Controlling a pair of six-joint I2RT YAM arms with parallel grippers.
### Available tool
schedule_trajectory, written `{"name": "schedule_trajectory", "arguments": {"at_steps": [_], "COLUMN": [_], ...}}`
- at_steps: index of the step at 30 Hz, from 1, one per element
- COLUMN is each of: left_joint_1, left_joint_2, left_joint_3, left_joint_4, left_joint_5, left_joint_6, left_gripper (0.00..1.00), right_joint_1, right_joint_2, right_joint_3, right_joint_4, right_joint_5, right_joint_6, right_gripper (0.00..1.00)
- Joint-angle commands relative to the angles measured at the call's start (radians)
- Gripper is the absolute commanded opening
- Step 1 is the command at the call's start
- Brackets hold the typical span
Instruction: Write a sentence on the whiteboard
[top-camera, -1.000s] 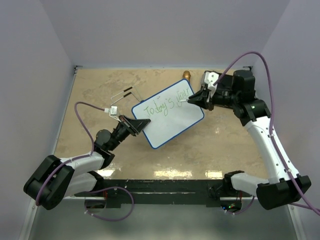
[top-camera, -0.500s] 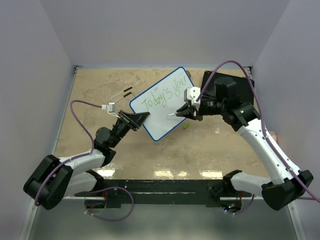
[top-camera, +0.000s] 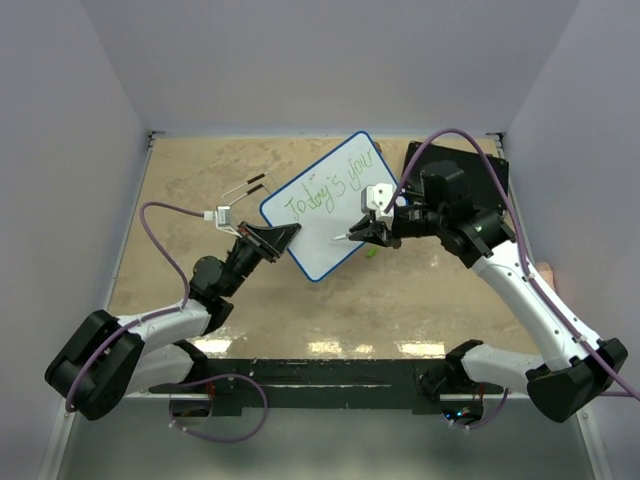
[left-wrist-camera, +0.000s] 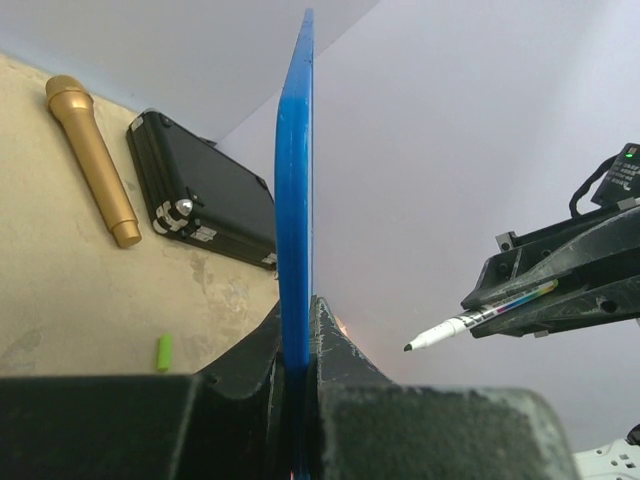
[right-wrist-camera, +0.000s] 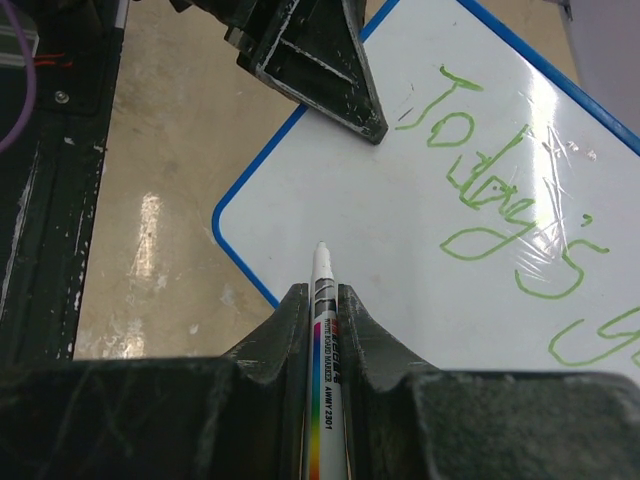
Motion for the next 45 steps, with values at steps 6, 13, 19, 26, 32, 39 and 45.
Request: {"name": "schedule_trajectory", "arguments": {"at_steps": [6, 13, 19, 26, 32, 39, 45], "left_joint_1": [-0.012, -0.017, -0.02, -0.026, -0.034, -0.042, -0.059], "left_joint_2": [-0.056, -0.093, -0.113, -0.11, -0.099, -0.086, -0.091], "left_joint_3": [0.023, 0.004, -0.006, -0.008, -0.005, 0.004, 0.01], "left_joint_4": [0.466, 0.438, 0.421, 0.41, 0.403, 0.39, 0.361], "left_joint_5": [-0.054, -0.065, -0.068, -0.068, -0.071, -0.08, -0.114], "left_joint_6": [-0.05, -0.051, -0.056, -0.073, -0.102, -0.114, -0.114], "left_gripper": [0.0, 0.0, 0.0, 0.0, 0.0, 0.0, 0.0], "right_joint_1": [0.002, 0.002, 0.002, 0.001, 0.033, 0.139, 0.149], "right_joint_2": [-0.052, -0.047, -0.04, -0.037, 0.006, 0.037, 0.028], "right_joint_3": [-0.039, -0.045, -0.05, -0.045, -0.007, 0.013, 0.007], "right_joint_4": [0.033, 0.047, 0.058, 0.059, 0.056, 0.125, 0.173], "right_joint_5": [0.0, -0.016, -0.023, -0.018, 0.002, 0.125, 0.189], "right_joint_6": [-0.028, -0.017, -0.009, -0.011, 0.011, 0.069, 0.117], "right_gripper": [0.0, 0.0, 0.0, 0.0, 0.0, 0.0, 0.0]}}
